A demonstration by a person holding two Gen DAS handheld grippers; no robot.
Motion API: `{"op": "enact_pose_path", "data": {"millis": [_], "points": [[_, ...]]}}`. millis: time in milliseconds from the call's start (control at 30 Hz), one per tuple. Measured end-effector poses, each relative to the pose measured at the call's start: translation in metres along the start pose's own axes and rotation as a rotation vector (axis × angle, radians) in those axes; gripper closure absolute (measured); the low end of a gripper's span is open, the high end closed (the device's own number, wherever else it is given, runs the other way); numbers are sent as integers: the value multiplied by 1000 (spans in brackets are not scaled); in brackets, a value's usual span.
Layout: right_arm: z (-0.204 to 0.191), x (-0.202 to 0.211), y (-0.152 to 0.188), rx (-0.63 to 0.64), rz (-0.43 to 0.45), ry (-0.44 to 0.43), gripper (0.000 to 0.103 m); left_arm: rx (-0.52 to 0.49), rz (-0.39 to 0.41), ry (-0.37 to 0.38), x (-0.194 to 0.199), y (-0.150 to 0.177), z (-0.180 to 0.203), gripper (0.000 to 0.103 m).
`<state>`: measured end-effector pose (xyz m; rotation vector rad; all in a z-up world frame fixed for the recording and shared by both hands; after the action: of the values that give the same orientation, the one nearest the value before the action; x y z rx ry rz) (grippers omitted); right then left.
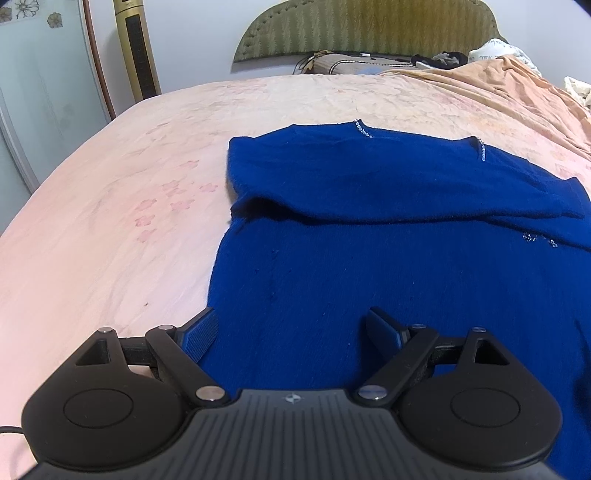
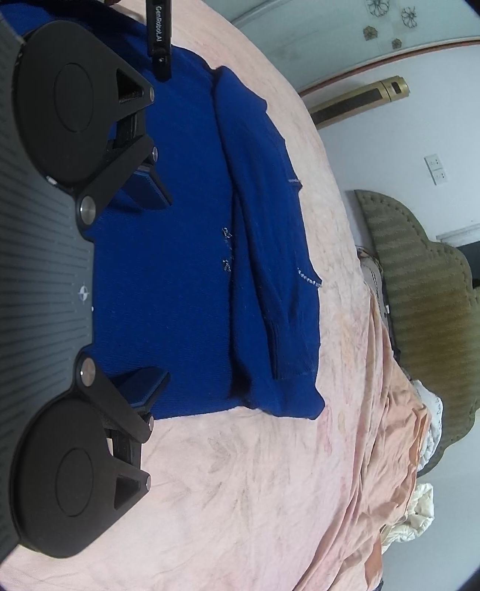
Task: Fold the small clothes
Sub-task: 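Release the sweater and smooth the folded side with the right gripper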
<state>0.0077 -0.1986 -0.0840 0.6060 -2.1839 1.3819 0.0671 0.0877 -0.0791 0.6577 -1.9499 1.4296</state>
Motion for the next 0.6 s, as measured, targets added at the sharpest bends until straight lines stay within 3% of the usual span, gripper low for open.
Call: {"op": "enact_pose_path", "data": {"millis": [367,600], "points": [[6,16,5,-5,-1,-25,9,-59,48,27,23,21,-22,15],[25,29,1,-73,3,-83,16,66,40,176,26,39,-61,15]]}}
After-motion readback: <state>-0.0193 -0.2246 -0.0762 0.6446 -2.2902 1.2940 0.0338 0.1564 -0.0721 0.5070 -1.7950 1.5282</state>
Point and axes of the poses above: each gripper's, at about its wrist camera, not at the fingertips, and x roughly against the way its jaws point, z to its right, y to its underside, the point moved 9 cm from there along -x, roughly the way its jaws point, and after that the axes turned 13 degrees about -x, right-handed, at the moved point
